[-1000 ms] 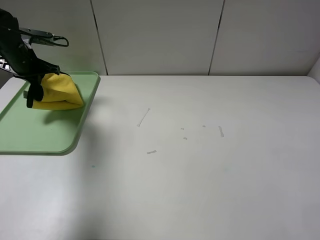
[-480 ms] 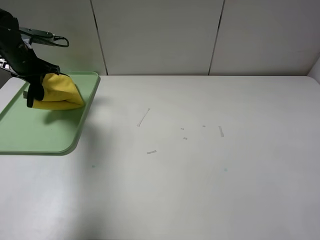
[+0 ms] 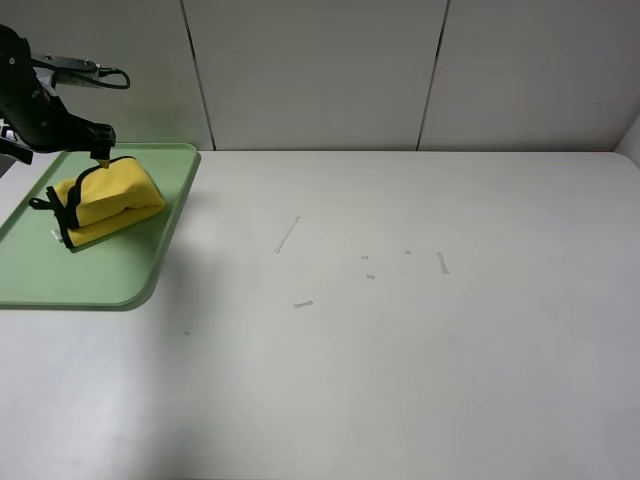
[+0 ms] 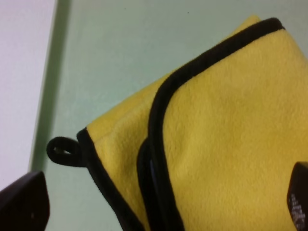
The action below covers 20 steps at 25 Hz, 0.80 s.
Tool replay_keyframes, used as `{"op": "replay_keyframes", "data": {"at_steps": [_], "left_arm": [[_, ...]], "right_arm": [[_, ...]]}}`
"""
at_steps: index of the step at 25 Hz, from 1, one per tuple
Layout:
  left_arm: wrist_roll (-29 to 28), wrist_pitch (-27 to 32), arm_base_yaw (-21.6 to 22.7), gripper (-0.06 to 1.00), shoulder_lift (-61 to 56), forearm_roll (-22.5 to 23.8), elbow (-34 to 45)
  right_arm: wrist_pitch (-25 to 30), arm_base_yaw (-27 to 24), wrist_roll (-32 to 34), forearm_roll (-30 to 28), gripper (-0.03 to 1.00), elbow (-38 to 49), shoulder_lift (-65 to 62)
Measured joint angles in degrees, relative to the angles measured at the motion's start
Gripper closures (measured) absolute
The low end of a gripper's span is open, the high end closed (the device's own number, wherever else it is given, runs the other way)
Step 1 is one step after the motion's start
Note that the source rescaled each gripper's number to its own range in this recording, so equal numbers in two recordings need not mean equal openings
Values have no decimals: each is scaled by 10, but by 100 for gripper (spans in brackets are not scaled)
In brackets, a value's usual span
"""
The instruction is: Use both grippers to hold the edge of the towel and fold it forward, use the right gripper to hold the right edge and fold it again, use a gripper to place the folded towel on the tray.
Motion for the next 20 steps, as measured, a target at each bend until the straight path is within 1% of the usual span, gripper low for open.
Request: {"op": "replay_keyframes", "data": {"at_steps": [5, 7, 9, 15, 17, 20], "left_arm": [[0, 2, 0, -5, 0, 0, 0], [0, 15, 0, -5, 0, -3, 0], [1, 53, 0, -6, -4, -5, 0], [17, 126, 0, -6, -57, -8, 0], [18, 145, 0, -5, -84, -23, 0], [35, 166, 0, -5, -127, -67, 0]], "right_arm": [[0, 0, 0, 0, -3, 0, 0], [0, 0, 0, 0, -3, 0, 0], [0, 0, 0, 0, -3, 0, 0], [0, 0, 0, 0, -3, 0, 0], [0, 0, 0, 0, -3, 0, 0], [0, 0, 0, 0, -3, 0, 0]]}}
